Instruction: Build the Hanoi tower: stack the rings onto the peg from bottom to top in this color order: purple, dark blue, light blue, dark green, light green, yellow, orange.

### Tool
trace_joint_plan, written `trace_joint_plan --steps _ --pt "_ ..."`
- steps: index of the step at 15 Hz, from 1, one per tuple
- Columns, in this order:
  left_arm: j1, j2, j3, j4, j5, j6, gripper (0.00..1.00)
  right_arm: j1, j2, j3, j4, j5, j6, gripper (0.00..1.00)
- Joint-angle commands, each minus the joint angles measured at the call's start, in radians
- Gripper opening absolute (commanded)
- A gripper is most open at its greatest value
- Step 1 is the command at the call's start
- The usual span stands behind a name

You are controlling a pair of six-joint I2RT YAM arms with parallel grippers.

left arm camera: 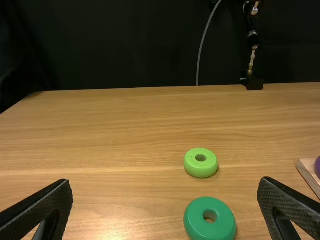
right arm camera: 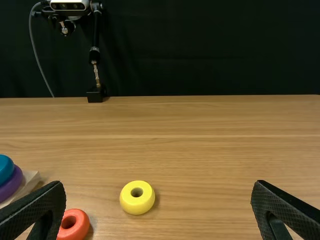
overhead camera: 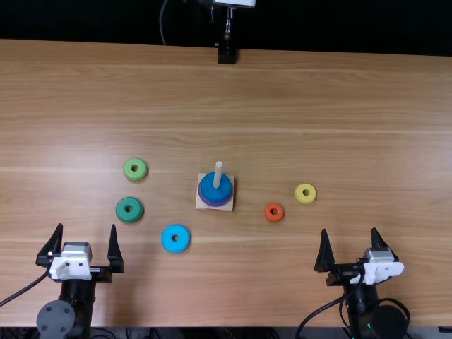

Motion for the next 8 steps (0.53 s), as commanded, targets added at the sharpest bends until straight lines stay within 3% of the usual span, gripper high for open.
trace_joint_plan --steps 1,5,8 --pt "0.008 -0.012 -0.015 -0.035 -0.017 -0.003 1.00 -0.010 -0.013 -0.010 0.003 -0.001 -0.005 1.00" --pt "-0.027 -0.012 -0.015 -0.024 -0.004 0.001 1.00 -0.010 -0.013 -0.010 0.003 -0.001 -0.005 1.00" --pt "-0.058 0.068 0.146 -0.024 -0.004 0.004 1.00 -0.010 -0.013 -0.010 0.003 -0.001 -0.005 1.00"
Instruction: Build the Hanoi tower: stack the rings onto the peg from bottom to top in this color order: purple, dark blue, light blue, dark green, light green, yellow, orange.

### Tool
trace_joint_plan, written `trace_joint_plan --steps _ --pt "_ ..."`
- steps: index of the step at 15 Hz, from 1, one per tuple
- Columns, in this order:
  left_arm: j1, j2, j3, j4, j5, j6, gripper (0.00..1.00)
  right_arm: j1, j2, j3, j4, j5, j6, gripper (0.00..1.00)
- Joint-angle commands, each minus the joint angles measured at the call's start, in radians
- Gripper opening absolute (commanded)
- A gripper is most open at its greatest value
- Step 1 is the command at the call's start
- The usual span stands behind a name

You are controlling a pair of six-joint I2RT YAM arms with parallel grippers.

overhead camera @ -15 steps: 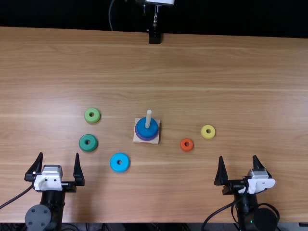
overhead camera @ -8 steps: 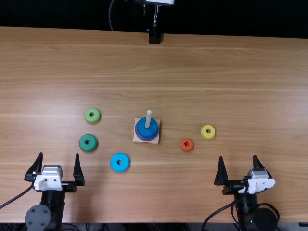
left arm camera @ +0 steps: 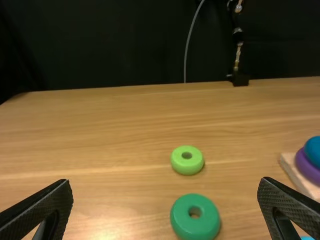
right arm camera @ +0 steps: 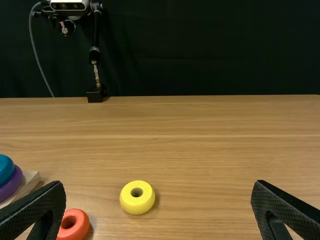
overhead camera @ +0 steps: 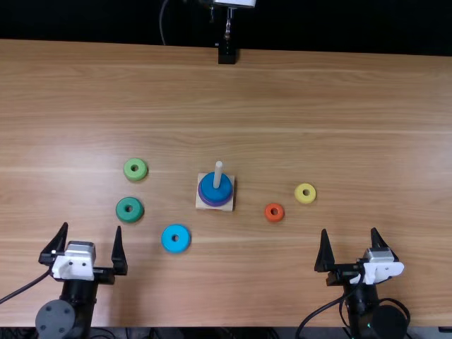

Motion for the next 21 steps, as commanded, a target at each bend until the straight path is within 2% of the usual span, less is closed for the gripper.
trace_joint_plan --steps 1,4,10,15,17,18,20,21 --pt "-0.004 0.074 0.112 0.009 -0.003 0.004 1.00 -0.010 -0.013 -0.010 0.003 -0.002 -0.005 1.00" --pt "-0.001 0.192 0.239 0.009 -0.003 0.004 1.00 -0.010 -0.013 -0.010 0.003 -0.002 -0.005 1.00" --pt "-0.006 0.299 0.371 0.071 -0.010 0.004 1.00 -0.010 -0.013 -0.010 0.003 -0.002 -0.005 1.00" --pt "-0.003 0.405 0.480 0.058 -0.005 0.004 1.00 -0.010 -0.013 -0.010 0.005 -0.002 -0.005 1.00" --pt "-0.007 0.500 0.544 0.057 -0.003 0.007 1.00 -0.010 -0.013 -0.010 0.005 -0.002 -0.005 1.00" --pt "-0.018 0.565 0.580 0.053 -0.001 0.031 1.00 -0.010 -0.013 -0.010 0.003 -0.002 -0.005 1.00" --pt "-0.095 0.667 0.627 0.031 0.003 0.136 1.00 -0.010 -0.013 -0.010 0.003 -0.002 -0.005 1.00" --pt "-0.116 0.709 0.640 0.016 0.021 0.171 1.00 -0.010 -0.013 -0.010 0.003 -0.002 -0.005 1.00"
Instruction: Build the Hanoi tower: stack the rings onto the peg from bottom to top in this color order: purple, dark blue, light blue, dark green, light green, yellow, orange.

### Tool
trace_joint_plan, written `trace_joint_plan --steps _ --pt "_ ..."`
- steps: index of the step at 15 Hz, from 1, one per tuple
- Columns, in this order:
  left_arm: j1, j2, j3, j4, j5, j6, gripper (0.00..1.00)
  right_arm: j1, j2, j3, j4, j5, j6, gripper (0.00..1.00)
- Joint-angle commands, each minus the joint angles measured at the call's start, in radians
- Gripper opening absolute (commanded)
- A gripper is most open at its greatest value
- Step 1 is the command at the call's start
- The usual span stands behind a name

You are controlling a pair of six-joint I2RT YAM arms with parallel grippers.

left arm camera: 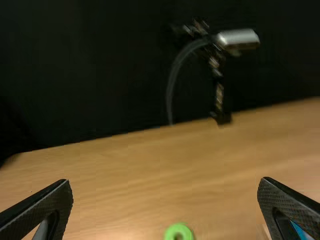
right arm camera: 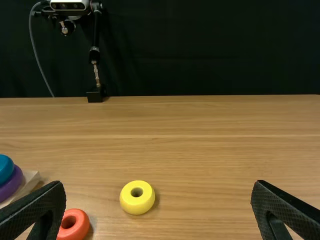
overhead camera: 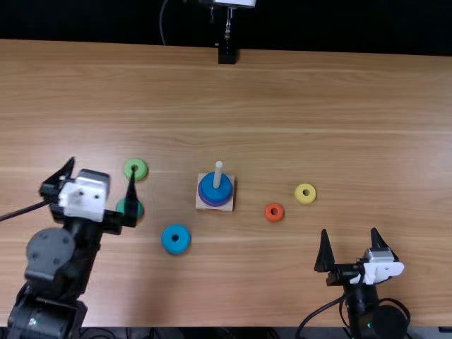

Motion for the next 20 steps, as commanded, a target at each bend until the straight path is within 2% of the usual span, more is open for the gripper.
trace_joint_plan --steps 1,2,3,5,7,8,12,16,18,20 --pt "-0.044 0.025 0.033 -0.013 0.063 0.074 1.00 -0.010 -0.013 -0.010 0.003 -0.002 -0.005 1.00" --pt "-0.090 0.054 0.036 -0.030 0.107 0.074 1.00 -0.010 -0.013 -0.010 0.003 -0.002 -0.005 1.00" --pt "-0.107 0.129 0.050 -0.077 0.138 0.074 1.00 -0.010 -0.013 -0.010 0.005 -0.002 -0.005 1.00" --pt "-0.157 0.201 0.093 -0.210 0.168 0.075 1.00 -0.010 -0.013 -0.010 0.003 -0.002 -0.005 1.00" --pt "-0.189 0.307 0.117 -0.326 0.177 0.074 1.00 -0.010 -0.013 -0.010 0.003 -0.002 -0.005 1.00" --pt "-0.200 0.344 0.119 -0.355 0.170 0.074 1.00 -0.010 -0.013 -0.010 0.005 -0.002 -0.005 1.00" --pt "-0.214 0.477 0.119 -0.357 0.179 0.062 1.00 -0.010 -0.013 -0.010 0.003 -0.002 -0.005 1.00" --pt "-0.217 0.580 0.113 -0.352 0.179 0.062 1.00 -0.010 -0.013 -0.010 0.003 -0.002 -0.005 1.00" --pt "-0.238 0.635 0.111 -0.354 0.170 0.061 1.00 -0.010 -0.013 -0.010 0.003 -0.002 -0.005 1.00" --pt "-0.246 0.672 0.119 -0.361 0.177 0.062 1.00 -0.008 -0.013 -0.010 0.003 -0.002 -0.005 1.00"
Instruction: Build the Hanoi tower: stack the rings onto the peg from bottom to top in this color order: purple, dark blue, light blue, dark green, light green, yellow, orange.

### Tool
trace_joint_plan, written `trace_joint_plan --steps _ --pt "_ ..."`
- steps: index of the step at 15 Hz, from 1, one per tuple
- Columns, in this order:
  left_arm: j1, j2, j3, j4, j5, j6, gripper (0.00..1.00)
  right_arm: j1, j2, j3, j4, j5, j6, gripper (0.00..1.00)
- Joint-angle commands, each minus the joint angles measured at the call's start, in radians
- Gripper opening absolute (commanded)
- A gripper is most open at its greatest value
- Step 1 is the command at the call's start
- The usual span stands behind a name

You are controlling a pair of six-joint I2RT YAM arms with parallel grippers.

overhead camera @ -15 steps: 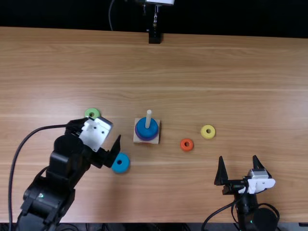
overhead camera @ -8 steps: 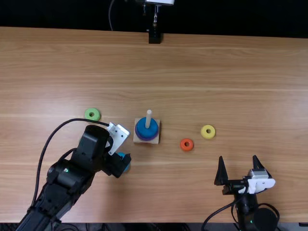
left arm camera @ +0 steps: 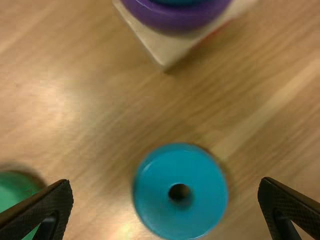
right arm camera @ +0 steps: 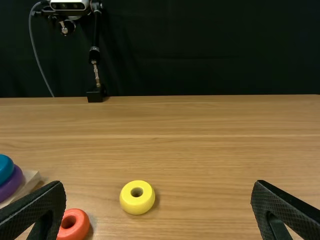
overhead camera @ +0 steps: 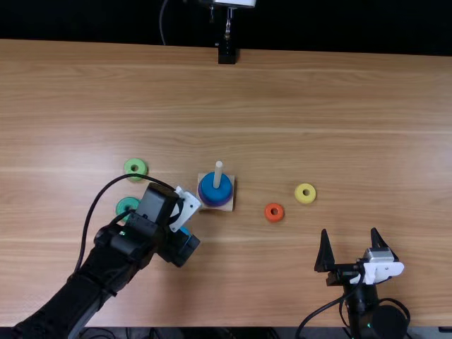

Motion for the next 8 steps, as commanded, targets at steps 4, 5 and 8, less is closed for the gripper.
trace_joint_plan --steps 4,5,8 --pt "-0.010 0.051 0.042 -0.002 -0.008 0.004 1.00 -0.010 -0.013 -0.010 0.003 -0.002 -0.005 1.00" --pt "-0.010 0.076 0.045 -0.003 -0.010 0.004 1.00 -0.010 -0.013 -0.010 0.003 -0.002 -0.005 1.00" --pt "-0.011 0.109 0.052 -0.042 -0.010 0.006 1.00 -0.010 -0.013 -0.010 0.003 -0.002 -0.005 1.00"
